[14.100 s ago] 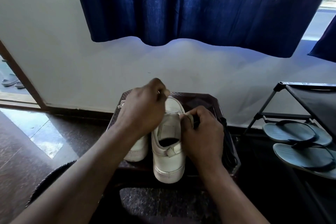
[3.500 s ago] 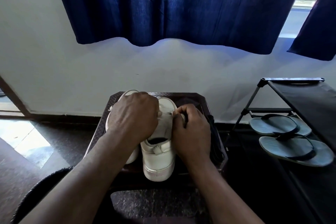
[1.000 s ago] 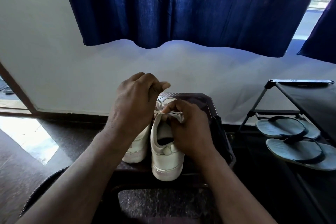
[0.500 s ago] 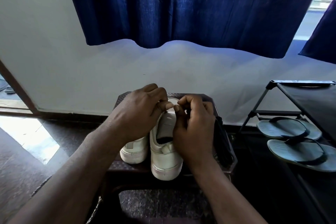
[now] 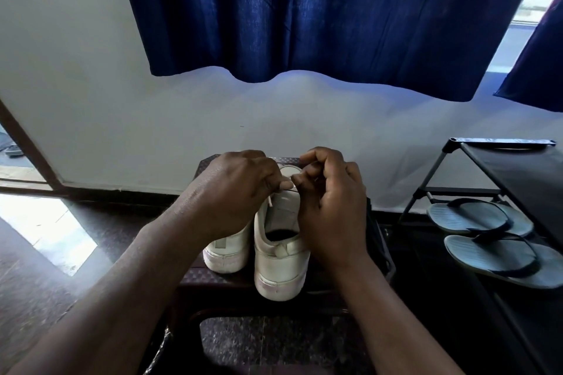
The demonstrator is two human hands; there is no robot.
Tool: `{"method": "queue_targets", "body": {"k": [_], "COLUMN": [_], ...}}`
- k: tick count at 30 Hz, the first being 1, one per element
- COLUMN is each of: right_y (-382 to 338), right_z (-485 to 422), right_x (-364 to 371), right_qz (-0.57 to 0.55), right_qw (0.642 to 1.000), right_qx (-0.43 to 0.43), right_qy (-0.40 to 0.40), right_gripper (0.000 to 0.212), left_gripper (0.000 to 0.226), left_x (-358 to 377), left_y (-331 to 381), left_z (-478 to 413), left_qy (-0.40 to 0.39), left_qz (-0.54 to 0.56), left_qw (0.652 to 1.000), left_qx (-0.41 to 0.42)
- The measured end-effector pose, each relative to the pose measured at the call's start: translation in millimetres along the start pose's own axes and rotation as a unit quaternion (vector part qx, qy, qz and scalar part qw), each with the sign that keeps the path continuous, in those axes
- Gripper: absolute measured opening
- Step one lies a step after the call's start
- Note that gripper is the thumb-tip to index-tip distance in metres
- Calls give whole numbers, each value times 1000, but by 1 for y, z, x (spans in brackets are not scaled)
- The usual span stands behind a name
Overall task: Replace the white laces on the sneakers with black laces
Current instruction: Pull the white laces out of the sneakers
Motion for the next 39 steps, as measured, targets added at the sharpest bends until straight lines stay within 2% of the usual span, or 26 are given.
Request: {"method": "queue_targets", "body": {"k": [3, 5, 6, 8, 10, 11, 12, 14, 15, 17, 19, 22, 24, 26, 28, 31, 33, 34, 35, 36, 38, 39], "right_y": [-2, -5, -5, -4, -5, -5, -5, -6, -8, -12, -20, -26, -22, -17, -17, -18, -11, -8, -5, -4, -2, -3], "right_z": [-2, -3, -2, 1, 2, 1, 0, -4, -7, -11, -15, -17, -15, -12, -10, -7, -3, -1, -1, -2, -6, -9], "right_x": [0, 5, 10, 21, 26, 25, 22, 10, 3, -10, -17, -17, -11, -4, 5, 23, 31, 33, 32, 29, 20, 13], "right_qz": [-6, 0, 4, 11, 22, 32, 44, 64, 66, 53, 35, 10, -9, -18, -5, 42, 56, 57, 58, 58, 42, 22], "right_qw": [1000, 999, 998, 994, 993, 993, 994, 996, 997, 998, 997, 997, 999, 1000, 1000, 994, 988, 986, 987, 988, 994, 997], "right_qx": [-3, -7, -5, 5, 4, -2, -5, -16, -24, -30, -40, -42, -20, 2, 1, -9, 9, 14, 15, 16, 25, 30], "right_qy": [-13, -41, -62, -105, -115, -111, -102, -60, -30, 20, 50, 61, 42, 18, -19, -105, -147, -154, -151, -142, -102, -71], "right_gripper": [27, 27, 26, 22, 16, 14, 12, 12, 13, 15, 16, 18, 20, 19, 18, 11, 10, 12, 13, 14, 18, 21], "left_gripper": [27, 12, 10, 11, 14, 17, 20, 25, 27, 27, 25, 16, 15, 19, 22, 24, 26, 27, 27, 27, 25, 26], "left_x": [-12, -28, -34, -43, -51, -53, -56, -52, -44, -22, -14, -33, -40, -35, -32, -31, -29, -29, -31, -36, -51, -50], "left_y": [0, -1, -3, 0, 4, 7, 10, 12, 7, -13, -26, -32, -42, -48, -42, -29, -29, -33, -37, -42, -44, -40], "left_z": [2, 3, 2, -1, -3, -4, -4, 1, 2, 4, 7, 8, 7, 8, 10, 11, 13, 13, 14, 16, 15, 13], "left_qy": [48, 87, 92, 88, 82, 79, 79, 89, 81, 26, 14, 96, 120, 108, 90, 51, 32, 33, 49, 79, 131, 123], "left_qz": [23, 122, 206, 380, 463, 451, 395, 191, 101, 7, -21, 50, 203, 363, 459, 584, 647, 660, 647, 595, 381, 256], "left_qw": [998, 987, 970, 914, 876, 884, 913, 977, 991, 998, 996, 990, 961, 904, 859, 790, 737, 722, 729, 767, 887, 934], "left_qx": [-24, -65, -88, -107, -105, -93, -72, -24, -17, -57, -82, -95, -147, -196, -209, -181, -192, -206, -217, -226, -224, -215]}}
Point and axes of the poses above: each hand's wrist, its own z-axis away from the middle knuckle, its own x-axis out of the palm, y = z × x, the point moved 10 cm from there along -z, towards the middle knuckle, and after that the axes turned 15 degrees about -x, right-handed, at the moved point
